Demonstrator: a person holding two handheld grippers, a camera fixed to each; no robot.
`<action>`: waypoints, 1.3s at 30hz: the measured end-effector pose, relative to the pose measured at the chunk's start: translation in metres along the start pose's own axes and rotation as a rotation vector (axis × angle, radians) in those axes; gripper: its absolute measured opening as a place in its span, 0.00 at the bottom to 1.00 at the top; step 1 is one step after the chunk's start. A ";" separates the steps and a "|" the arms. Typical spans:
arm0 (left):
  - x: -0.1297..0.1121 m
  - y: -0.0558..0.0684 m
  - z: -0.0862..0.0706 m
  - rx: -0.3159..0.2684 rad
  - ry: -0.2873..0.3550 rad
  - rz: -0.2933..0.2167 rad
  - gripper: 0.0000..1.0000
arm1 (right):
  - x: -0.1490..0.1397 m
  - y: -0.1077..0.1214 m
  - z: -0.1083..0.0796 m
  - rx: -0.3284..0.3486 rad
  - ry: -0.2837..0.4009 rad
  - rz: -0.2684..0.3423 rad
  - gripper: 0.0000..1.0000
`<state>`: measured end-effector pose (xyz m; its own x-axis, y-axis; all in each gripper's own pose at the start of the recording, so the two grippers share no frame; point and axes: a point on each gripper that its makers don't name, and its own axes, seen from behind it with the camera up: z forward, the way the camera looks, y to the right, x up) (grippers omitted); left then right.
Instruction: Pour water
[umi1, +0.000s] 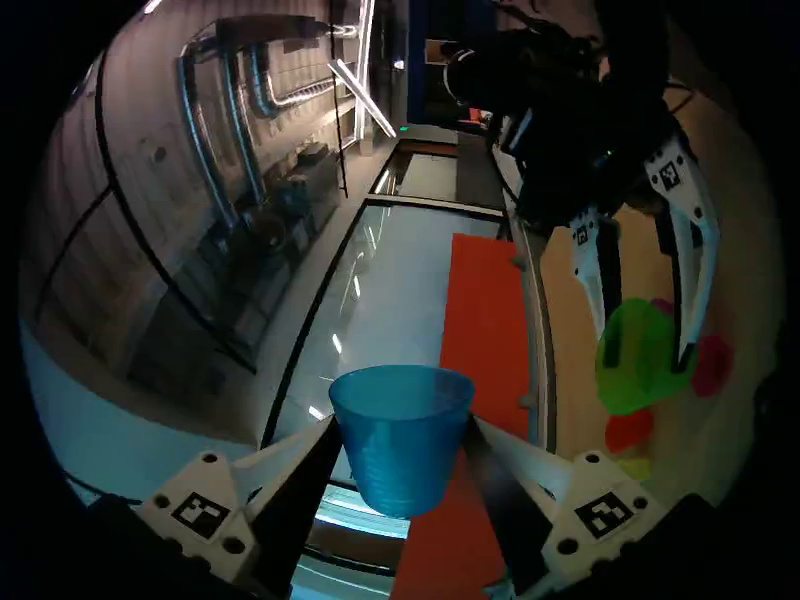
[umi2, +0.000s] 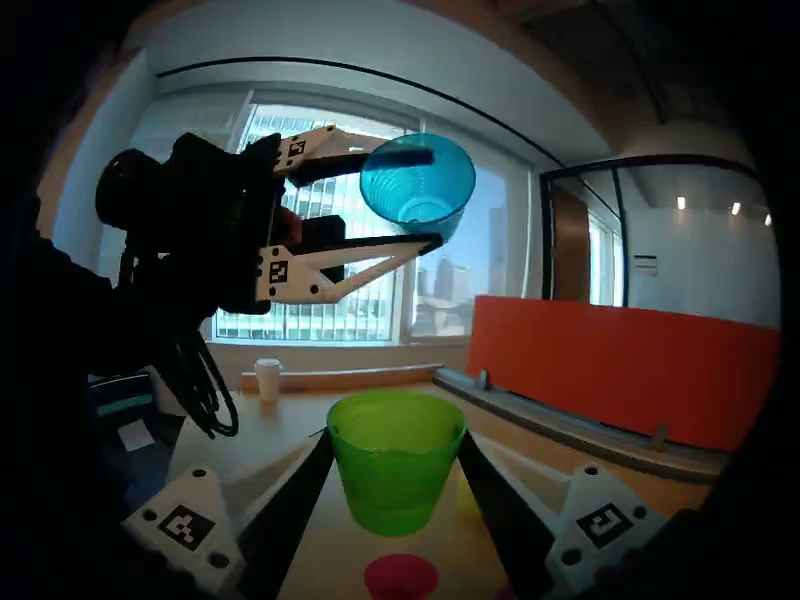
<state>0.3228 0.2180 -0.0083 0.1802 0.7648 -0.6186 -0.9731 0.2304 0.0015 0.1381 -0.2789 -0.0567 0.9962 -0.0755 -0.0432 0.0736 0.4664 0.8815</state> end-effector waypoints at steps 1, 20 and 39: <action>-0.001 -0.001 0.000 0.001 0.000 -0.025 0.83 | 0.000 0.000 0.000 -0.001 0.001 0.000 0.89; -0.020 -0.006 -0.002 -0.004 -0.011 -0.569 0.83 | 0.010 0.004 -0.007 -0.019 0.025 0.002 0.90; -0.057 0.003 -0.001 -0.023 -0.051 -1.122 0.83 | 0.026 0.001 -0.016 -0.036 0.047 -0.007 0.89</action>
<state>0.3100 0.1749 0.0263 0.9612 0.1557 -0.2277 -0.2590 0.7933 -0.5510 0.1652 -0.2659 -0.0643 0.9967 -0.0378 -0.0716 0.0810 0.4974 0.8637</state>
